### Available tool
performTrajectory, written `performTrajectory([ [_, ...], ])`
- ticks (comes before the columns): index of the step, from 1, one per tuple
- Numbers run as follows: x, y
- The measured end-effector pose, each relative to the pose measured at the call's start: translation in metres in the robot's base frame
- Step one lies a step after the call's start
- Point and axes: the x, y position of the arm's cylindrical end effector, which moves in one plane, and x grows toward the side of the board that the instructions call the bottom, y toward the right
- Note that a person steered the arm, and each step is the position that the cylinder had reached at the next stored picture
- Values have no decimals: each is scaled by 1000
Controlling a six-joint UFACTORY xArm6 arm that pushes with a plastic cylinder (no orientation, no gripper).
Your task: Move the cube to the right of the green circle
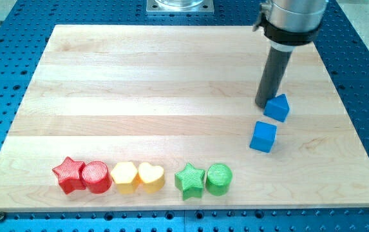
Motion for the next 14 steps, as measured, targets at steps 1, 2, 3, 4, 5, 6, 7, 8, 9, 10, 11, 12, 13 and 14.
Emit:
performTrajectory([
  [1, 14, 1],
  [2, -21, 11],
  [3, -16, 11],
  [4, 5, 19],
  [5, 11, 55],
  [6, 30, 71],
  [7, 61, 71],
  [8, 120, 71],
  [9, 90, 80],
  [10, 18, 95],
  [11, -40, 95],
  [12, -42, 55],
  [13, 7, 6],
  [14, 39, -4],
])
